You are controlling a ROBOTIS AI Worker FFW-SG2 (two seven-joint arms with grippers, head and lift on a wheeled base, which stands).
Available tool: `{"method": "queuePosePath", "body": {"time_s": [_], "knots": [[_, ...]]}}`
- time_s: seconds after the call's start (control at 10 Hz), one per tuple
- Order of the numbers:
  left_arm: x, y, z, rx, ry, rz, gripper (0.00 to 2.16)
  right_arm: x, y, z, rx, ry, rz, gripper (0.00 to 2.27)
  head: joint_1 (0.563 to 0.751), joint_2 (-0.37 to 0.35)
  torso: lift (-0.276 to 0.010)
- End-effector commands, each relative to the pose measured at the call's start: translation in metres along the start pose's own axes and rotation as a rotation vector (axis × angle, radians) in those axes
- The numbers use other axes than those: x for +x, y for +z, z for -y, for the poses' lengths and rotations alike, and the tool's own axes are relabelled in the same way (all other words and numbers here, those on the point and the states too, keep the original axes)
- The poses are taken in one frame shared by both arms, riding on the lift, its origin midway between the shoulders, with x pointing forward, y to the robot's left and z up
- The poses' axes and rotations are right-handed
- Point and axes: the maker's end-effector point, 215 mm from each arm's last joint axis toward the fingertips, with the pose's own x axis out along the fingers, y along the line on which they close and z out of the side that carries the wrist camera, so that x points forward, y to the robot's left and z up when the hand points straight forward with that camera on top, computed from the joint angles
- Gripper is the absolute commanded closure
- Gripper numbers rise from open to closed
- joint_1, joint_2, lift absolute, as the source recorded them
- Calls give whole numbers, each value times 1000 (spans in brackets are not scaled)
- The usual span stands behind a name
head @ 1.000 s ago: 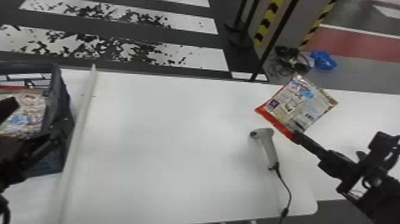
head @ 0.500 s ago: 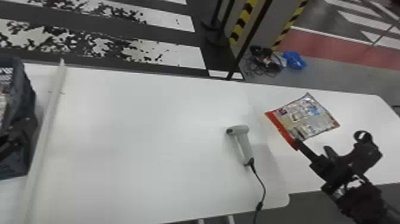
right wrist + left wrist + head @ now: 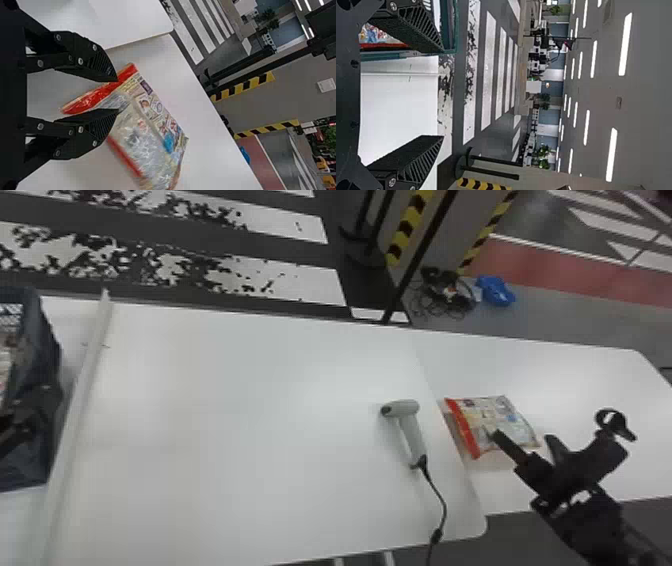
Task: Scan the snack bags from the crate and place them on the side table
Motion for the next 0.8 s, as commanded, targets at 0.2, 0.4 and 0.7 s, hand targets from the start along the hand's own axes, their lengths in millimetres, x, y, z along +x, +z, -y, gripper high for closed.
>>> {"method": "queuePosePath", "body": {"time_s": [0.2,0.4,0.7], "knots": [[4,4,1,-3,-1,10,107,-18,33,-33,-87,14,132,63,695,-350,-94],[7,1,1,2,-5,4,107,-37,31,-96,-155,95,170,63,695,-350,-94],[10,2,4,18,-7,36,103,-65,-9,-228,-300,265,226,63,695,-344,-94]]}}
